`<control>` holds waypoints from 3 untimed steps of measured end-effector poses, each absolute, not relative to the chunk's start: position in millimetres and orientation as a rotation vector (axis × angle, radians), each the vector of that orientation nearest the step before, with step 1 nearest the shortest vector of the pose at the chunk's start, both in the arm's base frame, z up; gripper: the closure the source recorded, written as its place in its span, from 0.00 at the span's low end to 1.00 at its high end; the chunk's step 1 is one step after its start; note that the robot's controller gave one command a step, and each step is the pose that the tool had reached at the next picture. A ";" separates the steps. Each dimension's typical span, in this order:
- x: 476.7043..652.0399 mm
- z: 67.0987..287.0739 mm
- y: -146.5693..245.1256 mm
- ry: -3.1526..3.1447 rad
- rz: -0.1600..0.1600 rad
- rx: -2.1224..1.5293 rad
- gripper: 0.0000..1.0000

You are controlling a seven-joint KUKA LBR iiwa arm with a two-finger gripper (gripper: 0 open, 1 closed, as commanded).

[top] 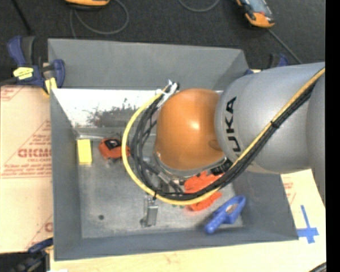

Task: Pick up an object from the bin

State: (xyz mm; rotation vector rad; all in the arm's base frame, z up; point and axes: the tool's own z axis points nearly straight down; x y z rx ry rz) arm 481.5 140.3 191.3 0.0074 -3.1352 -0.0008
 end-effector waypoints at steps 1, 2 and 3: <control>483.3 195.6 139.8 -3.143 -0.003 0.002 0.00; 488.6 194.8 109.4 -3.137 -0.003 0.183 0.00; 496.3 181.5 45.8 -3.133 0.001 0.254 0.00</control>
Offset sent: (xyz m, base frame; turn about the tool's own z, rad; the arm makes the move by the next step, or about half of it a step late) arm 0.0151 -0.0778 0.0021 -0.2202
